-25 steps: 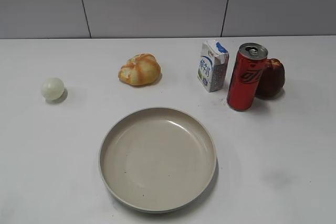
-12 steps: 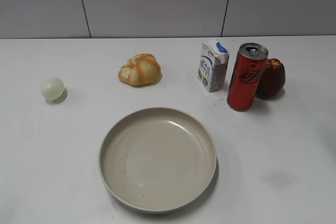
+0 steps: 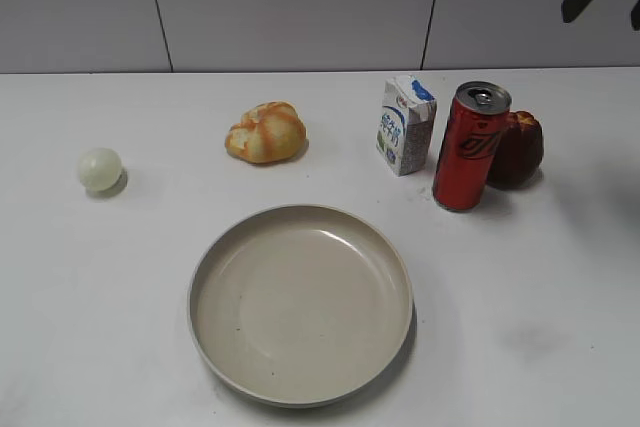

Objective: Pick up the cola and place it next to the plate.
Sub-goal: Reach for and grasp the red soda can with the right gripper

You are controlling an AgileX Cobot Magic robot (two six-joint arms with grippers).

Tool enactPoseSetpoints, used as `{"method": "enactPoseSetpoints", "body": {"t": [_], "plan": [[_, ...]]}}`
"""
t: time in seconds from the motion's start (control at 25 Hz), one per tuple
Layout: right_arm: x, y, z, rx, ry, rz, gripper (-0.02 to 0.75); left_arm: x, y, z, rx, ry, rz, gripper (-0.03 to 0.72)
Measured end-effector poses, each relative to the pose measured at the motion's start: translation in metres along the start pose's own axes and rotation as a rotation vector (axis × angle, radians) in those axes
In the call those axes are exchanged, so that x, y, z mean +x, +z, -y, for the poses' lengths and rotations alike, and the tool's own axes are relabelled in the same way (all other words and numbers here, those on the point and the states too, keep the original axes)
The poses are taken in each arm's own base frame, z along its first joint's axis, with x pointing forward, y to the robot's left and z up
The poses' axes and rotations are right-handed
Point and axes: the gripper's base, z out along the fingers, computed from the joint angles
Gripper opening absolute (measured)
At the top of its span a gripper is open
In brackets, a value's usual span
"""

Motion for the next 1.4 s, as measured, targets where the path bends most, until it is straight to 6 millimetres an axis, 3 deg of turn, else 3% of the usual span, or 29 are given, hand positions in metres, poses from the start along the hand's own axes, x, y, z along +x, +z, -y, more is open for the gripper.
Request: {"method": "enactPoseSetpoints", "body": {"t": [0.2, 0.44, 0.72, 1.04, 1.4], "plan": [[0.006, 0.007, -0.041, -0.005, -0.07, -0.011, 0.574, 0.0, 0.0, 0.0, 0.0, 0.0, 0.0, 0.238], [0.016, 0.036, -0.076, 0.019, -0.079, -0.074, 0.574, 0.0, 0.0, 0.0, 0.0, 0.0, 0.0, 0.238], [0.018, 0.068, -0.078, 0.055, -0.052, -0.137, 0.585, 0.0, 0.0, 0.0, 0.0, 0.0, 0.0, 0.237], [0.018, 0.073, -0.076, 0.076, -0.066, -0.142, 0.646, 0.0, 0.0, 0.0, 0.0, 0.0, 0.0, 0.237], [0.02, 0.106, -0.074, 0.108, -0.072, -0.209, 0.646, 0.0, 0.0, 0.0, 0.0, 0.0, 0.0, 0.237]]}}
